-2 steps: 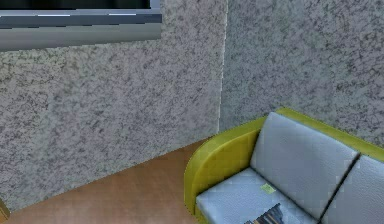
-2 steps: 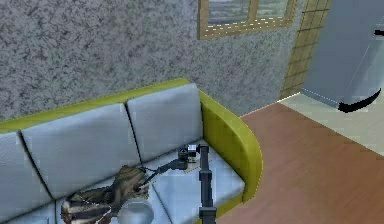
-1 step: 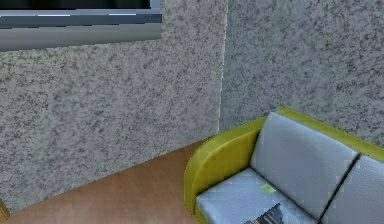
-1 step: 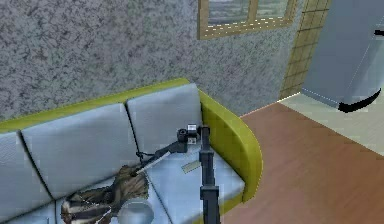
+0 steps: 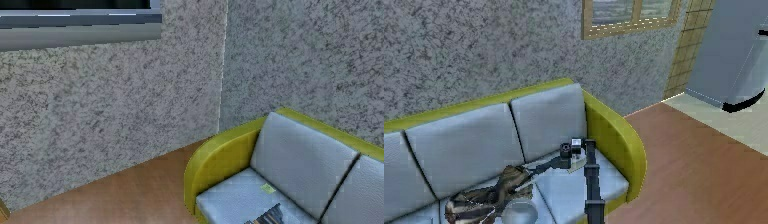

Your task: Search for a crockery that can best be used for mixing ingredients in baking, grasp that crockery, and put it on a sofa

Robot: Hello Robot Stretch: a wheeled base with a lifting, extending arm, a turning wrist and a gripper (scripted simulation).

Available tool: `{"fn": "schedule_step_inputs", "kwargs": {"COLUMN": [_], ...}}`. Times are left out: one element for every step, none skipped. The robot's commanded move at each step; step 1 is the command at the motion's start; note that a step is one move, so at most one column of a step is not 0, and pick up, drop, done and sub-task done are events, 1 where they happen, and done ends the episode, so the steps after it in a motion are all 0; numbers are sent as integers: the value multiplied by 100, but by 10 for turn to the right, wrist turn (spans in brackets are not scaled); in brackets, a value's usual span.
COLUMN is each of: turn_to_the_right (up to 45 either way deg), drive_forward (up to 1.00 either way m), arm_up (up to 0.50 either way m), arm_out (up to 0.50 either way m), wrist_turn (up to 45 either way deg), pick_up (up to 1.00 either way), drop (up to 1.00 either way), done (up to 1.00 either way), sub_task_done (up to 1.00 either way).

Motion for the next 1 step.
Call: {"fn": "schedule_step_inputs", "kwargs": {"turn_to_the_right": [0], "drive_forward": [0], "arm_up": [0], "arm_out": [0], "wrist_turn": [0], "pick_up": [0], "drop": [0], "done": [100], "sub_task_done": [0]}}
